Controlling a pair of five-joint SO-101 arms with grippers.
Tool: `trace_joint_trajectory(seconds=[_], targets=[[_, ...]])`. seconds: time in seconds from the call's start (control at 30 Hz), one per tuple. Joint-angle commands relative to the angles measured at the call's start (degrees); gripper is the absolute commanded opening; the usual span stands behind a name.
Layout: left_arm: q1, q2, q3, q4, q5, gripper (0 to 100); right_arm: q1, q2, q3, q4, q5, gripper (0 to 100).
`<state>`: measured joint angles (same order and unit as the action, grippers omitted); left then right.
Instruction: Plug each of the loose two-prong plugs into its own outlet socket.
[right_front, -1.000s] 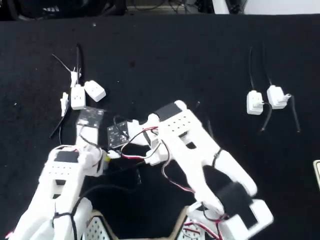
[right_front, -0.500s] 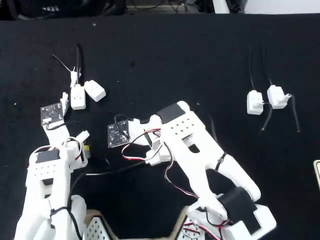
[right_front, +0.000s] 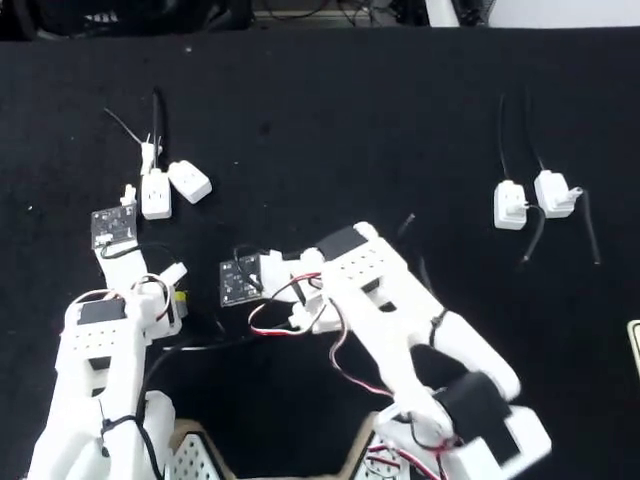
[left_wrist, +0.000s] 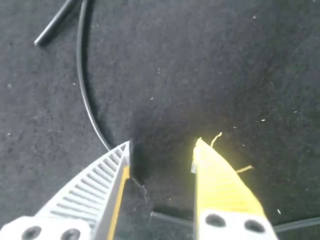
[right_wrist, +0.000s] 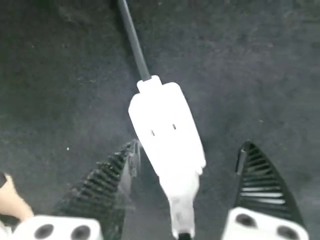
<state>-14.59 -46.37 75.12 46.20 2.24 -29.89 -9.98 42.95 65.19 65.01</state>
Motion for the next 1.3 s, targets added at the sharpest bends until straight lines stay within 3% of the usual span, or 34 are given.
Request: trace_joint_trajectory(seconds=[0.0,0.13,0.27,0.3,0.43,0.57,0.67,0.93,1.27], targets=[[0.92,-0.88,-2.86,-0.35,0.53,20,1.58,4.70,-0.31,-3.08,0.88,29.6],[0.92,-0.88,-2.86,-0.35,0.53,20,1.93,9.01,-3.65,-3.43,0.97,24.4],[0.92,-0.88,-2.86,-0.35,0.53,20,5.89,9.10,-8.75,-3.34,-2.29,0.4],[0.92,-0.88,-2.86,-0.35,0.53,20,7.74,9.10,-10.51,-3.16,-5.10,3.8],[0.92,-0.88,-2.86,-0.35,0.53,20,16.79,6.99,-21.14,1.32,-14.07,1.5],[1.19,-0.88,-2.86,-0.35,0.53,20,26.64,6.46,-34.59,8.18,-34.20,1.1],[1.19,-0.88,-2.86,-0.35,0.53,20,32.79,9.45,-44.35,15.21,-43.43,1.1],[1.10,-0.88,-2.86,-0.35,0.53,20,41.23,26.59,-65.98,25.49,-52.22,1.1],[1.01,-0.88,-2.77,-0.35,0.53,20,46.68,50.51,-86.73,28.48,-55.56,1.1]])
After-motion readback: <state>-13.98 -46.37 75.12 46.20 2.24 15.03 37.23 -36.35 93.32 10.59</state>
